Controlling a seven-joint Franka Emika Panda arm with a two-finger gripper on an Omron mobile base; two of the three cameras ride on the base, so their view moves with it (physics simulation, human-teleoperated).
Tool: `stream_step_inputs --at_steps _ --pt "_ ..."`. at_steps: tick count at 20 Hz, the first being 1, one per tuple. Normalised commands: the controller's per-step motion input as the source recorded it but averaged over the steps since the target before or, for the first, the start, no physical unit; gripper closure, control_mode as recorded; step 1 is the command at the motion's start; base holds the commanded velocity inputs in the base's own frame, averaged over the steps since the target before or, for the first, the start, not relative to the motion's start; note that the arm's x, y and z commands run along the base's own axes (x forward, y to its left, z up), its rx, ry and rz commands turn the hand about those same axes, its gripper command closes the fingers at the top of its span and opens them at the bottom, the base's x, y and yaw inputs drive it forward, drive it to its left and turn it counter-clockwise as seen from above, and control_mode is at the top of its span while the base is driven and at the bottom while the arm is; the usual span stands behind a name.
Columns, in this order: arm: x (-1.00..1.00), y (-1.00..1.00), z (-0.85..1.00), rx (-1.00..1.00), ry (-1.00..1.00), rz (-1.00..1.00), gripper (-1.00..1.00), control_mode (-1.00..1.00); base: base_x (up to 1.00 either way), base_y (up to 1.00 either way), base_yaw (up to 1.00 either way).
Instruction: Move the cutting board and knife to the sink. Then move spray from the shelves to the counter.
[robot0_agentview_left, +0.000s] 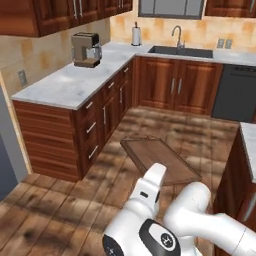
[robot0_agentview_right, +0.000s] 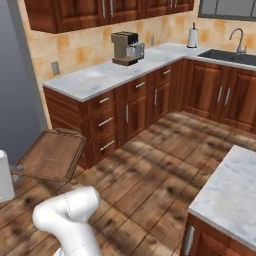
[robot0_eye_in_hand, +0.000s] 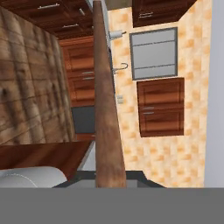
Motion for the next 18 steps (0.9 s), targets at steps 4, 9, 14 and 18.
stream_step_inputs --at_steps 4,9,14,18 --pt "0.0 0.0 0.0 0.0 0.0 0.0 1.0 1.0 0.82 0.13 0.03" --pt "0.0 0.0 0.0 0.0 0.0 0.0 1.0 1.0 0.85 0.01 0.04" --pt "0.0 0.0 0.0 0.0 0.0 0.0 1.0 1.0 0.87 0.0 0.03" --pt "0.0 0.0 0.0 0.0 0.0 0.0 1.0 1.0 0.88 0.0 0.0"
